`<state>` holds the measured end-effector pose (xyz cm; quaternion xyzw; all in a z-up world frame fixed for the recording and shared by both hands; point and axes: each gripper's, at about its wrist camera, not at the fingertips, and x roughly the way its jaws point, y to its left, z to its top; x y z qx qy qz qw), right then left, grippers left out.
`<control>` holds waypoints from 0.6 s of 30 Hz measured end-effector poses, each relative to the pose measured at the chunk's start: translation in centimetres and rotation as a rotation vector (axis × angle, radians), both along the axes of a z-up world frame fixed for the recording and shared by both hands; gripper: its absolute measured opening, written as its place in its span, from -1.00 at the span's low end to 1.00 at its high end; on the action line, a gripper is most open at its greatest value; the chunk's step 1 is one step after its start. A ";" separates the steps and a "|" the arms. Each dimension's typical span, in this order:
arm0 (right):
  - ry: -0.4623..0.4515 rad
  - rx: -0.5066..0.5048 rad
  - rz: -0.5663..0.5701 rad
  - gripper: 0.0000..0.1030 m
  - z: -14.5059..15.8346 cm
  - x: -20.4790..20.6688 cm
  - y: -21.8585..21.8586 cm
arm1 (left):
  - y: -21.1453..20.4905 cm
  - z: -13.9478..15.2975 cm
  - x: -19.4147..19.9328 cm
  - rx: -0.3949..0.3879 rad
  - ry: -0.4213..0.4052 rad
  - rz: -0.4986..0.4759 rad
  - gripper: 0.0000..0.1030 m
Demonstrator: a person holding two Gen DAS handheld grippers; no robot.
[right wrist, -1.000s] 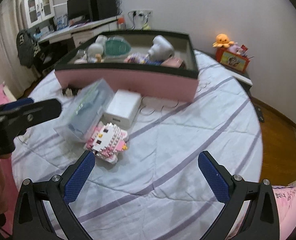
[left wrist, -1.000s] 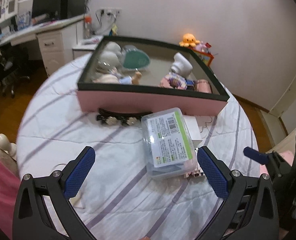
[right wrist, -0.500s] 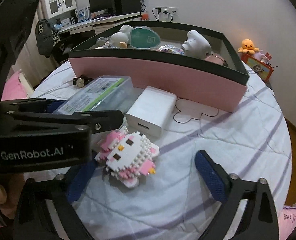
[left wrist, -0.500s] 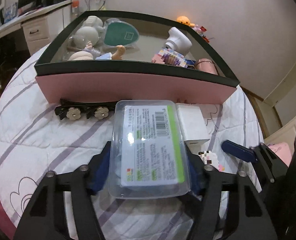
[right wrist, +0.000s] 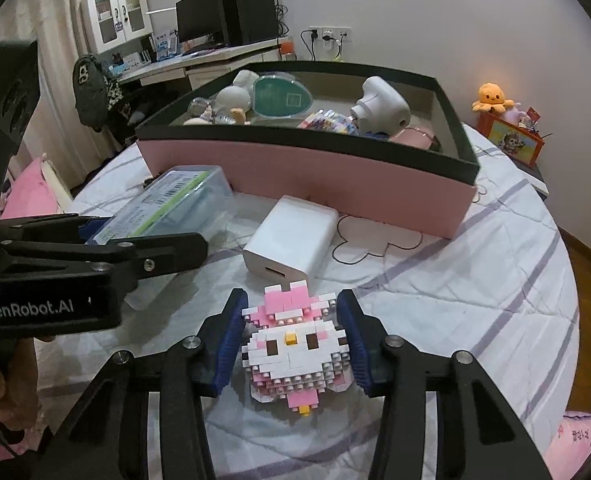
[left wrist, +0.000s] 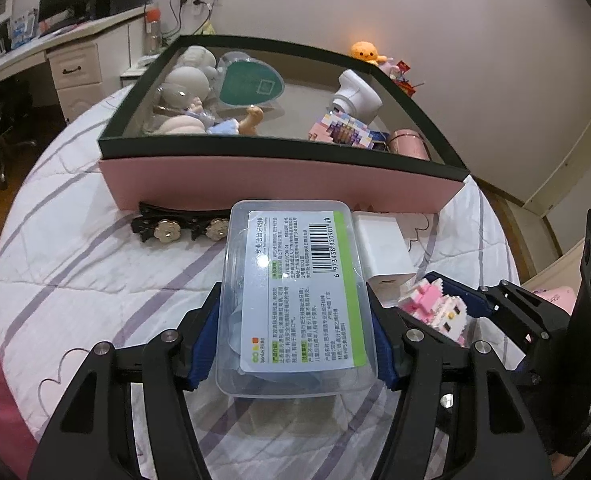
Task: Organize rigid objects
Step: 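Grasp the clear green-labelled box with the left gripper while the right grasps the block cat, then lower the clear box and block cat into the tray and open both grippers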
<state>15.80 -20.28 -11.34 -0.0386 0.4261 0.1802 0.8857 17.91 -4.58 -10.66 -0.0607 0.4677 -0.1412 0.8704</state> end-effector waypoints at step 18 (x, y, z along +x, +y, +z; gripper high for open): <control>-0.156 0.061 -0.014 -0.07 7.8 1.5 -1.1 | 2.3 5.3 -0.6 0.013 -0.143 0.027 0.24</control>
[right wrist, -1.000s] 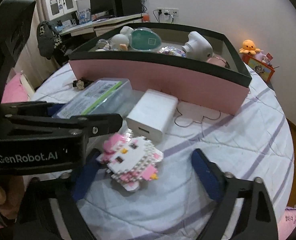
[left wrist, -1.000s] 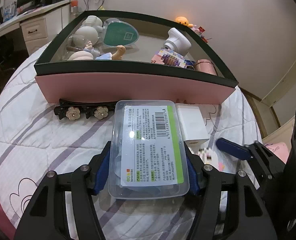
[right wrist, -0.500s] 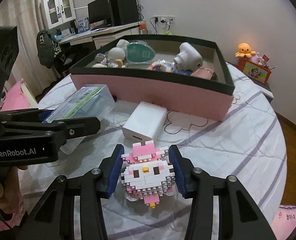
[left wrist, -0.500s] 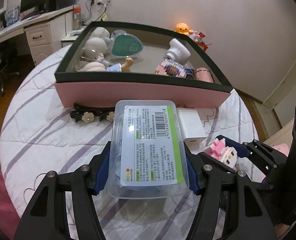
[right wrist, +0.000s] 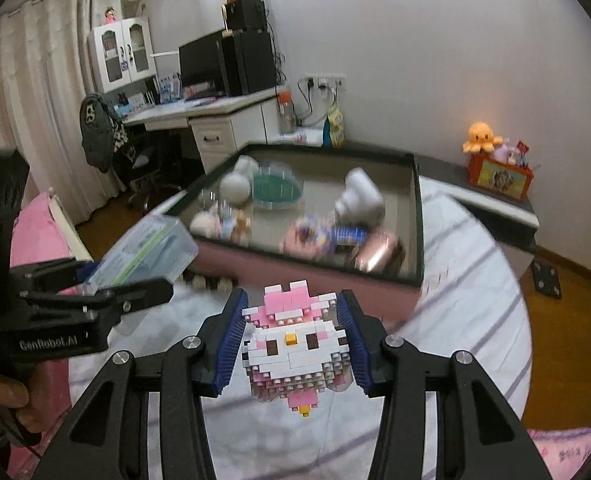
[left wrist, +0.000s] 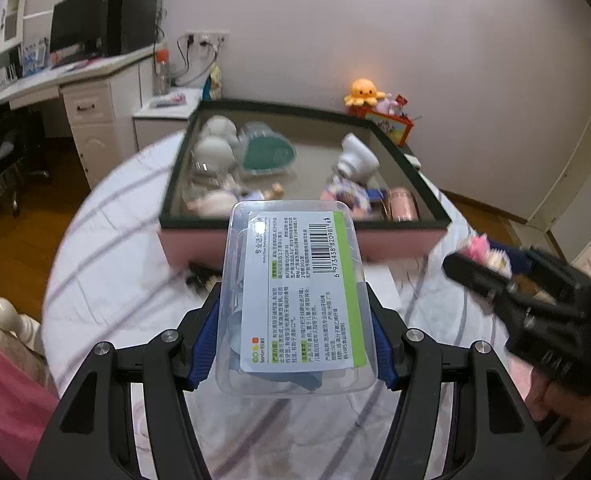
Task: Organize rigid objects
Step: 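Lower the clear box and block cat into the tray and open both grippers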
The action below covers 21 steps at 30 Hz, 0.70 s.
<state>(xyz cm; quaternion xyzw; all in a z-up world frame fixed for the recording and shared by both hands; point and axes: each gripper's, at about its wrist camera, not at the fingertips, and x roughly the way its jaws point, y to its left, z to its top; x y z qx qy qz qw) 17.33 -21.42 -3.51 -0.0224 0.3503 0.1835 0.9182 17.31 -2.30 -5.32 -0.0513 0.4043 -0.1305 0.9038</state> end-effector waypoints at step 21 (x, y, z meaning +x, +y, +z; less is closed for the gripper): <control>0.046 0.079 0.000 -0.07 0.0 13.9 1.7 | 0.5 1.6 11.7 0.034 -0.056 0.025 0.24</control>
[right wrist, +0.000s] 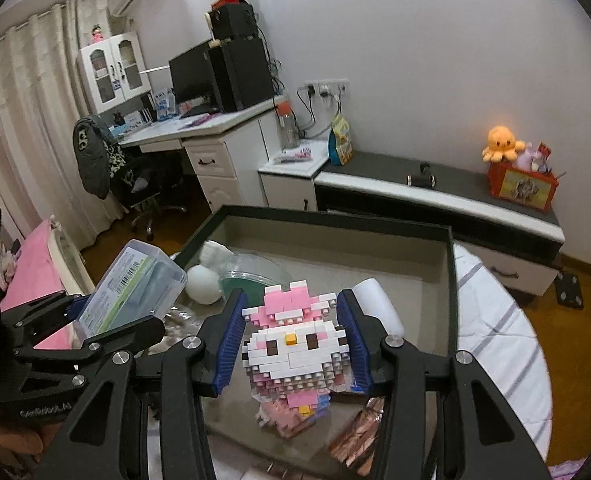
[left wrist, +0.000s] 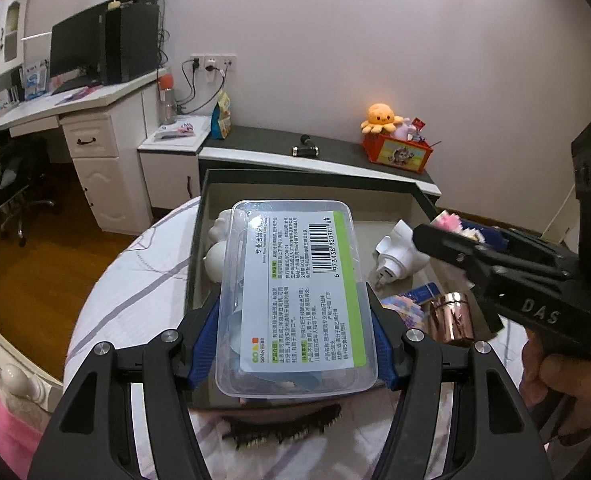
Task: Organize rigid objects
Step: 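Lower the clear box and block cat into the tray and open both grippers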
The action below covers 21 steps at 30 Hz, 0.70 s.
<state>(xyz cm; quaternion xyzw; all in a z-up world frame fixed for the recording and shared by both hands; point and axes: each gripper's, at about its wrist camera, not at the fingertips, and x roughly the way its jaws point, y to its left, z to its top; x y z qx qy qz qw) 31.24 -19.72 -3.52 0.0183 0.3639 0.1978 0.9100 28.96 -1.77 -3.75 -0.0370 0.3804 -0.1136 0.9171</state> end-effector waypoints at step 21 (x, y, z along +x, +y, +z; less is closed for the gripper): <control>0.036 0.084 -0.134 0.81 0.1 -0.1 -2.4 | 0.7 1.4 -2.0 0.062 -0.075 0.079 0.99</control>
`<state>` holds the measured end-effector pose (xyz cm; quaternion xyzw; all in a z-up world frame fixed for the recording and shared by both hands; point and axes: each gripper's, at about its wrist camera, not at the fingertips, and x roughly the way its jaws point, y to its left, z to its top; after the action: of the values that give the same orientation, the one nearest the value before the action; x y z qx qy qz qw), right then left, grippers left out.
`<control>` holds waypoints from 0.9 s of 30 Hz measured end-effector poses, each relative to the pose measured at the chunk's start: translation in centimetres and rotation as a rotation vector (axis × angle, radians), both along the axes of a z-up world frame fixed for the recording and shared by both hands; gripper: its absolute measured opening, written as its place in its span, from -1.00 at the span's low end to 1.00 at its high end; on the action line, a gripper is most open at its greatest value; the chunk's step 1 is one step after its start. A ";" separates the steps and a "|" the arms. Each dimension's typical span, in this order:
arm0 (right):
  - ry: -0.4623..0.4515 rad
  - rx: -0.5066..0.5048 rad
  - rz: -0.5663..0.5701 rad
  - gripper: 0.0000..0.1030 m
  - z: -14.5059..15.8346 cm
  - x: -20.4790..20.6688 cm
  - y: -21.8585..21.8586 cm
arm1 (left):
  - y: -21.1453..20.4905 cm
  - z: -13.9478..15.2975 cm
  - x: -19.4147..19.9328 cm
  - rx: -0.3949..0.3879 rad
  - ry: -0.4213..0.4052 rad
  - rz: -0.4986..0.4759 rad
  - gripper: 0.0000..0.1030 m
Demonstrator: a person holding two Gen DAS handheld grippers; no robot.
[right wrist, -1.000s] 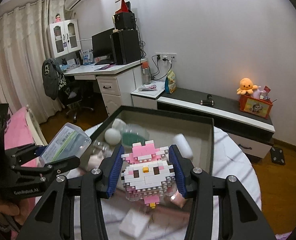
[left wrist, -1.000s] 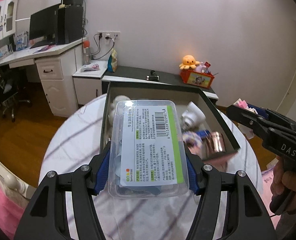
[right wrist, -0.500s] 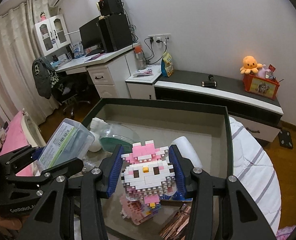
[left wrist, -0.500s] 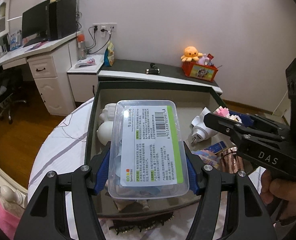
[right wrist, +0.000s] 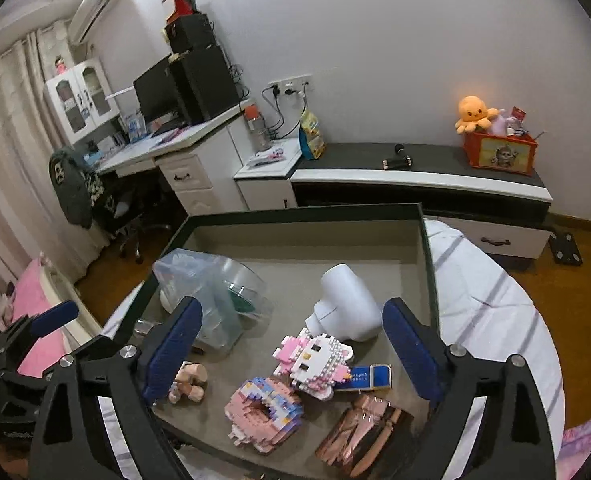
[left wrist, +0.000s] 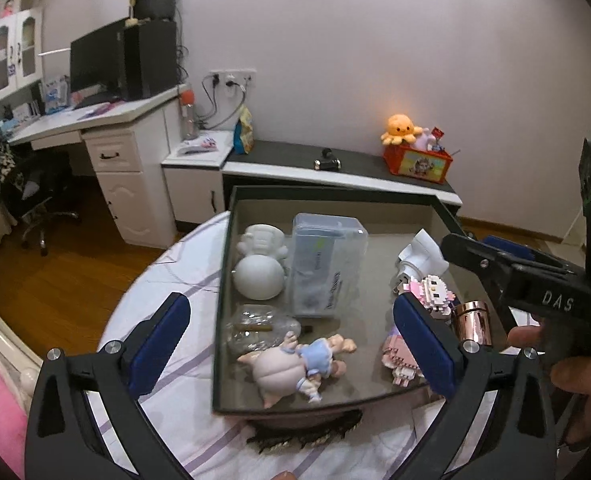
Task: Organize rigid objects
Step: 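Lower the clear box and block cat into the tray and open both grippers, then withdraw both tools from the tray back over the bed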
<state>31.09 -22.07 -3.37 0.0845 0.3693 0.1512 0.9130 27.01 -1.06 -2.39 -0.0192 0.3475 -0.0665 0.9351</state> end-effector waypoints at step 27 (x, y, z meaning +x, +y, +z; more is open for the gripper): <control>-0.216 -0.071 -0.083 0.81 6.0 -17.6 -0.6 | 3.8 2.7 -14.2 -0.025 -0.084 0.085 1.00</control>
<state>13.54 -22.63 2.67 0.0503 0.2702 0.1084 0.9553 12.84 2.79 0.31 -0.0430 0.3060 -0.0319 0.9505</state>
